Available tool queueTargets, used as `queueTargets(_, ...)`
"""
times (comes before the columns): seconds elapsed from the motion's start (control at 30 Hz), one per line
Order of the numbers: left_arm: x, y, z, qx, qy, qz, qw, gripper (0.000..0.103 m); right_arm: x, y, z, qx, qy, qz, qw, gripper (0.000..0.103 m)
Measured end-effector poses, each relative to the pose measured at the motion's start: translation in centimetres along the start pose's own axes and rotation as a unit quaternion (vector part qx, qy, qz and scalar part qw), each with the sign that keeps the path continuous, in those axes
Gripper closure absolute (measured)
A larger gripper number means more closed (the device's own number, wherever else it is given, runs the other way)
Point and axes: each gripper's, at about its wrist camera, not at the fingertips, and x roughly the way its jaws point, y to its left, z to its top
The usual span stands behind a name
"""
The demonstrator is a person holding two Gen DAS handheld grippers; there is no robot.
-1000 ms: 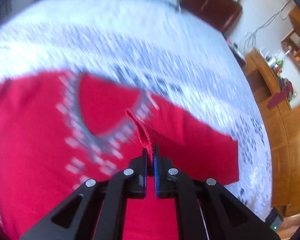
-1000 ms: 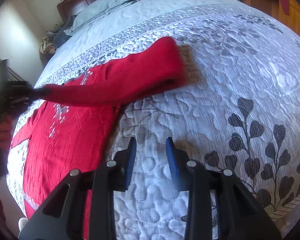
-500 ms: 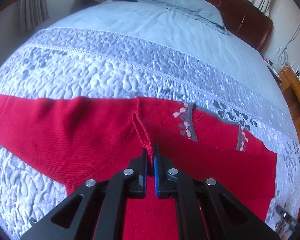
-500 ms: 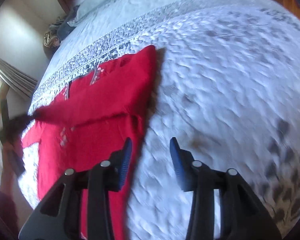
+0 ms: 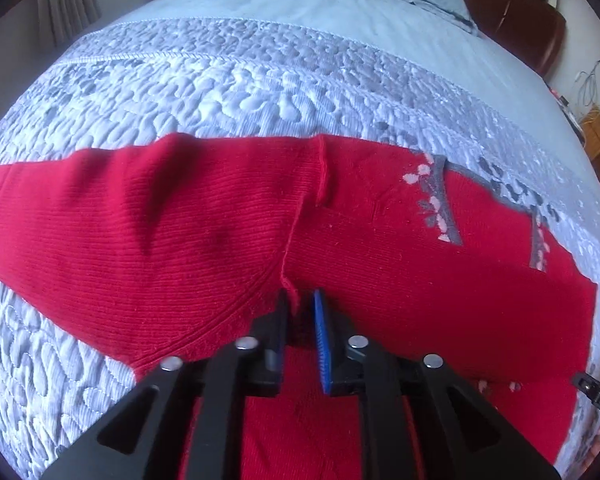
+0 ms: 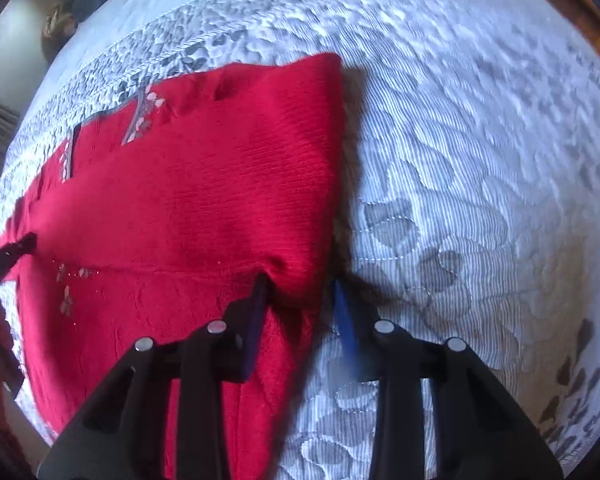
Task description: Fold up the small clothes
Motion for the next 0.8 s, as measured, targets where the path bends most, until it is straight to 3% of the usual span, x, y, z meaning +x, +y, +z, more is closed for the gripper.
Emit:
queueTargets(0.03, -0.6, 0.5, 0.0, -0.004, 0.000, -0.004, 1.0000, 0.069, -0.6, 0.0, -0.2, 0.003, -0.007, 0.001, 1.000, 0.065)
queueTargets(0.1, -2.5, 2.5, 0.1, -0.018, -0.014, -0.013, 0.9996, 0.057, -2.4, 0.6, -0.9, -0.003, -0.032, -0.004, 0.999, 0.059)
queueTargets(0.17, -3.9, 4.8, 0.3, -0.023, -0.022, -0.010, 0.9994, 0.052, -3.9, 1.4, -1.4, -0.016, -0.051, -0.023, 0.998, 0.056)
queueTargets(0.23, -5.0, 8.0, 0.4, -0.040, -0.017, 0.003, 0.9990, 0.045, -5.0, 2.3, -1.9, -0.029, -0.056, -0.014, 0.998, 0.056)
queueTargets(0.43, -6.1, 18.1, 0.5, -0.118, -0.001, 0.056, 0.9915, 0.044, -4.9, 6.0, -3.2, -0.070, -0.038, 0.016, 0.997, 0.055)
queueTargets(0.63, -7.1, 27.8, 0.1, -0.233, -0.011, 0.090, 0.9682, 0.044, -3.1, 9.2, -3.4, -0.092, -0.026, 0.017, 0.995, 0.055)
queueTargets(0.8, -5.9, 32.1, 1.3, -0.285, -0.018, 0.074, 0.9557, 0.045, -1.8, 9.5, -3.0, -0.089, -0.023, 0.006, 0.996, 0.055)
